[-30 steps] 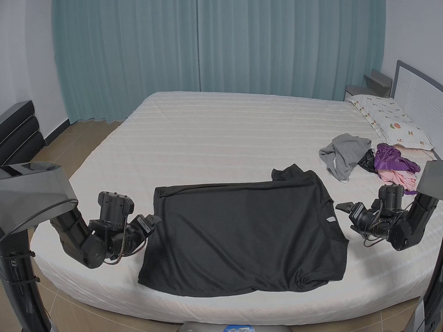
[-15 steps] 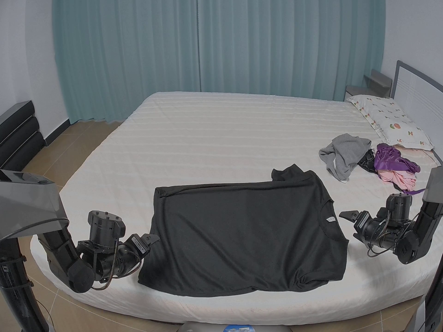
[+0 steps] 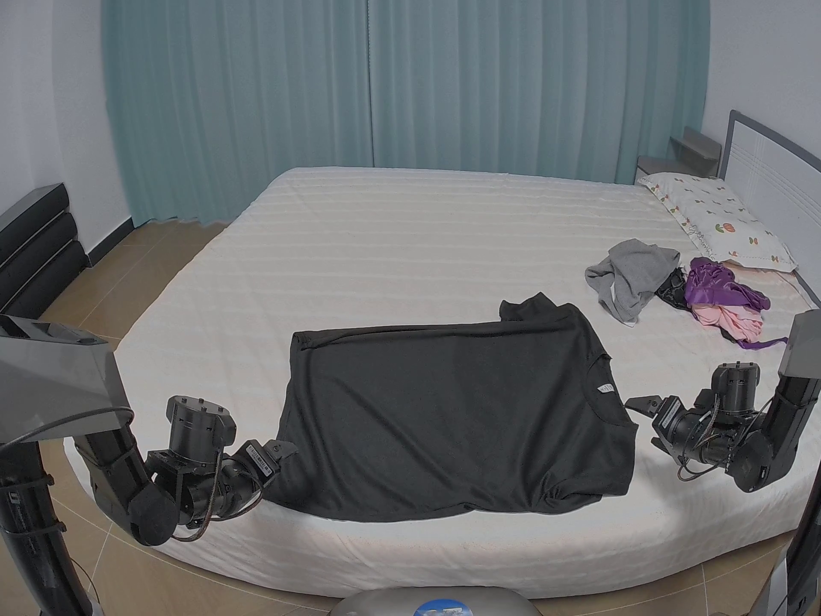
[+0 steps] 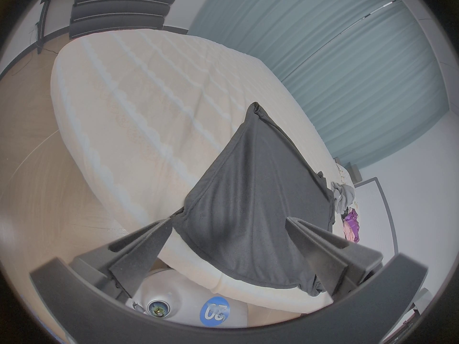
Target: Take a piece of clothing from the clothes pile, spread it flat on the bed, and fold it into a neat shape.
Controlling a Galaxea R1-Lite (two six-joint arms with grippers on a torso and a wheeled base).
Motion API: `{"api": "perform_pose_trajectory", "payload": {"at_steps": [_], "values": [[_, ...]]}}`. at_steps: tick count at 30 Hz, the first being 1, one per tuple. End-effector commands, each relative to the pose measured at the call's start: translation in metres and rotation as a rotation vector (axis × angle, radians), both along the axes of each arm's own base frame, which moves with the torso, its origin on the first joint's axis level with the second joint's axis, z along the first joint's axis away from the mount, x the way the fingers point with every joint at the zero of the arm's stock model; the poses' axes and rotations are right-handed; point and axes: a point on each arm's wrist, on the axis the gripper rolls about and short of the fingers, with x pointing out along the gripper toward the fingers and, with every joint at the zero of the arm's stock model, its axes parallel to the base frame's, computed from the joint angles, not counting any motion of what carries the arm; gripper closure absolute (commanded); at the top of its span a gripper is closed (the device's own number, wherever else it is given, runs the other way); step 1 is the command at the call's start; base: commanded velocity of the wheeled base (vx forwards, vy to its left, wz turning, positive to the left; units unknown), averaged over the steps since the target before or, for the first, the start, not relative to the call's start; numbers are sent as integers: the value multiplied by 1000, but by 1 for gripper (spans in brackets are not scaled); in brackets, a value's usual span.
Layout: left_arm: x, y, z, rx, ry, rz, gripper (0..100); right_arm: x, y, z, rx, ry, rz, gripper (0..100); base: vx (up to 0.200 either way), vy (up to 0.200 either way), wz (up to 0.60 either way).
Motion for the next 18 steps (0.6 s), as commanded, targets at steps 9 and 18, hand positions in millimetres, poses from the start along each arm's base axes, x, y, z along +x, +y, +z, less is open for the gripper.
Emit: {"api": "perform_pose_trajectory", "payload": {"at_steps": [9,18], "values": [[0,-6,-21,36,40,-22,0,0,8,-10,1,34,29,0,0,0,0],[-6,-17,-39,93,19,-68,0,0,10,-13,1,45,34,0,0,0,0]]}}
